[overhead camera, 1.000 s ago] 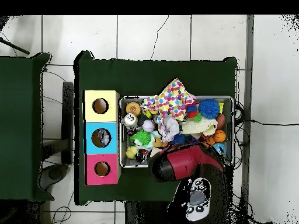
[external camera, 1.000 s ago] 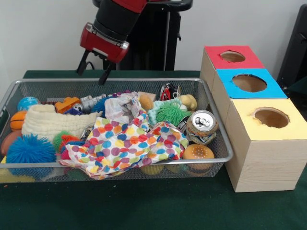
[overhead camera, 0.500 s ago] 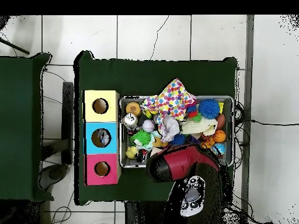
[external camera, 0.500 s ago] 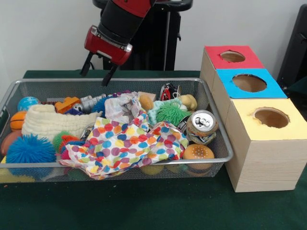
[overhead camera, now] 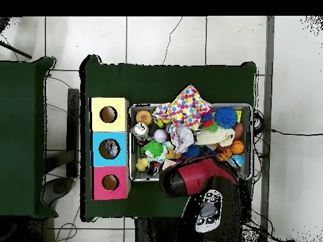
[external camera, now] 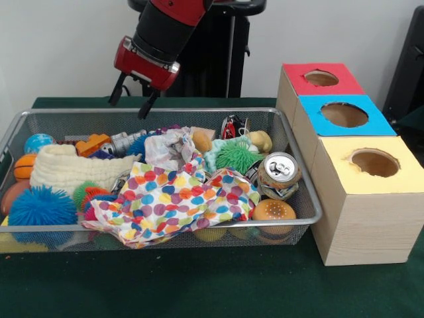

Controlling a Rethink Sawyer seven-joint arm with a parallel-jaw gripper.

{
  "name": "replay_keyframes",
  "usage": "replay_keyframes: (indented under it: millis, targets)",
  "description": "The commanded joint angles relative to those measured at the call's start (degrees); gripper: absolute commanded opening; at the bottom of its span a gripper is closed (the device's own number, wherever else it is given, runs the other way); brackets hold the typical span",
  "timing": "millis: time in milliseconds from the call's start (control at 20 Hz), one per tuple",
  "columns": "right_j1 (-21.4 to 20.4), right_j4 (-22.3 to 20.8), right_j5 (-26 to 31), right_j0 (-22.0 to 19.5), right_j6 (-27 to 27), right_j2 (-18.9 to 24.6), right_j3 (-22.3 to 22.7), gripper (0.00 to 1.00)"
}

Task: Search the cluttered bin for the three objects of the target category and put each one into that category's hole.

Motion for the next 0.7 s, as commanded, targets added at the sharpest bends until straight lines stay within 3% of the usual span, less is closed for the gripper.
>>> replay_keyframes:
  millis: [50, 350, 700]
  targets:
    - [2.1, -0.6, 2.4, 0.5, 1.3, 2.2, -3.4, 1.0]
    - [2.6, -0.9, 6.2, -2.2, -6.7, 6.9, -4.1, 1.0]
    - [3.1, 0.1, 9.1, -6.3, -12.1, 12.5, -5.1, 1.0]
